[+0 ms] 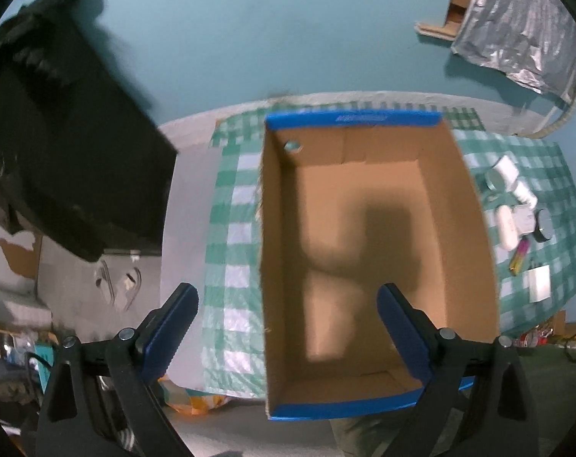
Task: Organize rigid objects
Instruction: 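Grip the box wall with the left tool while the right tool grasps the grey puck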
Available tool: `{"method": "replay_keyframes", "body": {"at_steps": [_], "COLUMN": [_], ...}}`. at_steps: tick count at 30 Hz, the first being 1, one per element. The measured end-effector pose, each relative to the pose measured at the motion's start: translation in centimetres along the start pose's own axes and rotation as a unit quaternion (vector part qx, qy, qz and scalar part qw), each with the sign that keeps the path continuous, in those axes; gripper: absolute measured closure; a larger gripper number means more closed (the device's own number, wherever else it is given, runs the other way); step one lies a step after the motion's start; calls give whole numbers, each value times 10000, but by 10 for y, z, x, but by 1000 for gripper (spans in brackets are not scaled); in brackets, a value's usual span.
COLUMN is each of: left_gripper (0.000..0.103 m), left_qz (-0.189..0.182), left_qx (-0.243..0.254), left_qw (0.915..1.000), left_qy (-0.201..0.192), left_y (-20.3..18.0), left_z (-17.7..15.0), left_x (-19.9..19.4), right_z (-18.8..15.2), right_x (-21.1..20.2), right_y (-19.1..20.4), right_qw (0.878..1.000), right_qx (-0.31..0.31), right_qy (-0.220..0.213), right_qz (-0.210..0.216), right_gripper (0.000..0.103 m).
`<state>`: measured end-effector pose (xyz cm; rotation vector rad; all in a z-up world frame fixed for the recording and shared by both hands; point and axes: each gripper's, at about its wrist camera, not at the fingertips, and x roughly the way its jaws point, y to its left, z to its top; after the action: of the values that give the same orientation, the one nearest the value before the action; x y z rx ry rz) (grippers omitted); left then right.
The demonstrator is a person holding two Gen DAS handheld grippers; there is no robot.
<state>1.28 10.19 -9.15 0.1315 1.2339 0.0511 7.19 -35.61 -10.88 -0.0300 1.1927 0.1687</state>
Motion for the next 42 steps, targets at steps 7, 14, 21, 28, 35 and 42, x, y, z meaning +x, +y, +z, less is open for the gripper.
{"method": "replay_keyframes", "body": {"at_steps": [7,14,21,28,35,42], "left_gripper": [9,16,22,48,75,83], "left_qz": [16,-98,-273,-624,-548,-737], "left_qx": [-171,-81,-112,-342,-159,-321], "left_qw": [9991,9976,9961,9917,9916,9890], "left_qy": [380,685,835,1075,1158,1238], "left_y": [22,30,41,54,39,35], "left_z": [-23,-36,-41,-45,-44,-48], "left_x": [42,71,84,102,102,102], "right_z": [-18,-33,-41,-46,-51,-42], "right_x": [45,94,119,131,150,150], "right_y": [-11,-11,-11,-15,-27,-22], "right_qw": [9987,9941,9923,9910,9903,9899], "right_qx": [-145,-436,-519,-596,-540,-661], "right_qy": [485,986,1126,1197,1280,1254], "right_qz": [-14,-103,-57,-5,-36,-71], "right_gripper": [7,7,8,14,23,24]}}
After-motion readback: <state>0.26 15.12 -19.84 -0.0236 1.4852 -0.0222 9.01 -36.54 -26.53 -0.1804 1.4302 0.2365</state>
